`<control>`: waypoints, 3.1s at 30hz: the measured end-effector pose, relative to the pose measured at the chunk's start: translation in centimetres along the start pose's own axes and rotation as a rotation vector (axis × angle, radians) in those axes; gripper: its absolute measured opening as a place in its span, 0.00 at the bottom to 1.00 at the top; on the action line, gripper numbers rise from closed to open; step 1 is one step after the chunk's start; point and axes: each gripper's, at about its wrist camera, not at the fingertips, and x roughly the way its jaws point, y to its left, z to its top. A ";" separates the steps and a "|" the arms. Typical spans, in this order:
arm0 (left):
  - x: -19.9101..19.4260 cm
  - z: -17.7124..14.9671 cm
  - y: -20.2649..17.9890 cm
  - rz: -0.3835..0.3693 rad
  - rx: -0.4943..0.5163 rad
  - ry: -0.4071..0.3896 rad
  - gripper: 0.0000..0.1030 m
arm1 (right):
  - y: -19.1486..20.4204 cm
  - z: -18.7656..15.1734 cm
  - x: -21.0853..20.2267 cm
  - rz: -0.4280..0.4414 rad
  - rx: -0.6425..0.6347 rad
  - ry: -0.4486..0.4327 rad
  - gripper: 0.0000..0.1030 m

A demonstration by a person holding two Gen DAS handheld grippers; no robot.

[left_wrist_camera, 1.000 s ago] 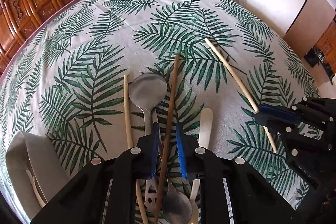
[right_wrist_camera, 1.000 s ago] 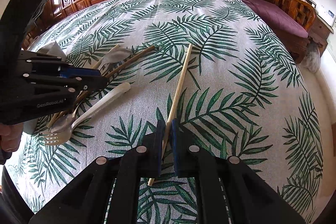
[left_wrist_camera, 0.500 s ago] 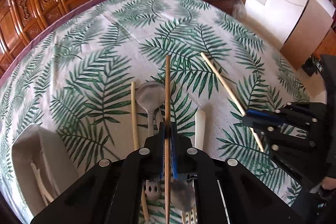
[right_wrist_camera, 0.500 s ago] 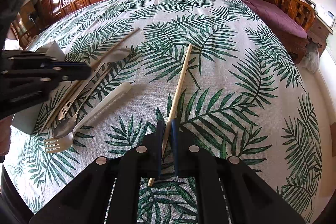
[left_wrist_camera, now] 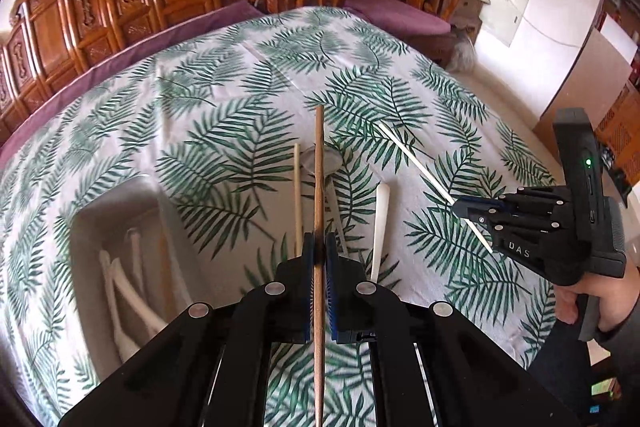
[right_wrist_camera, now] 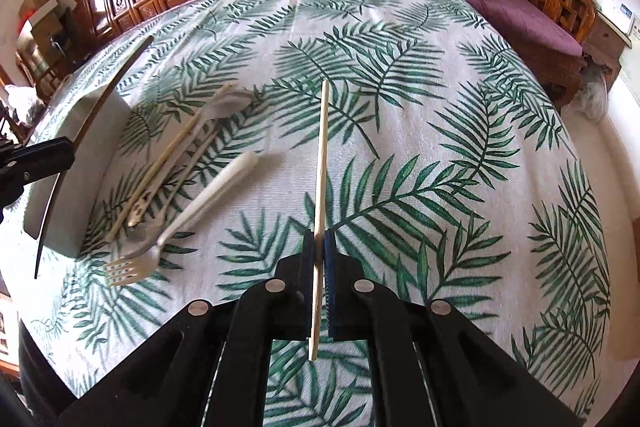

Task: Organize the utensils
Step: 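Carry both held chopsticks over the grey tray with both grippers, then lower the chopstick into the grey tray and open the left gripper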

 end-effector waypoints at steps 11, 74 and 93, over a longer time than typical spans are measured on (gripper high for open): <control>-5.0 -2.1 2.0 0.026 -0.046 -0.078 0.04 | 4.3 -0.2 -4.0 0.038 -0.059 -0.055 0.05; -5.2 -5.4 15.3 0.132 -0.281 -0.060 0.05 | 20.6 1.9 -4.7 0.251 -0.266 -0.058 0.06; -10.6 -9.2 16.8 0.185 -0.309 -0.113 0.05 | 25.3 3.4 0.0 0.246 -0.265 0.023 0.06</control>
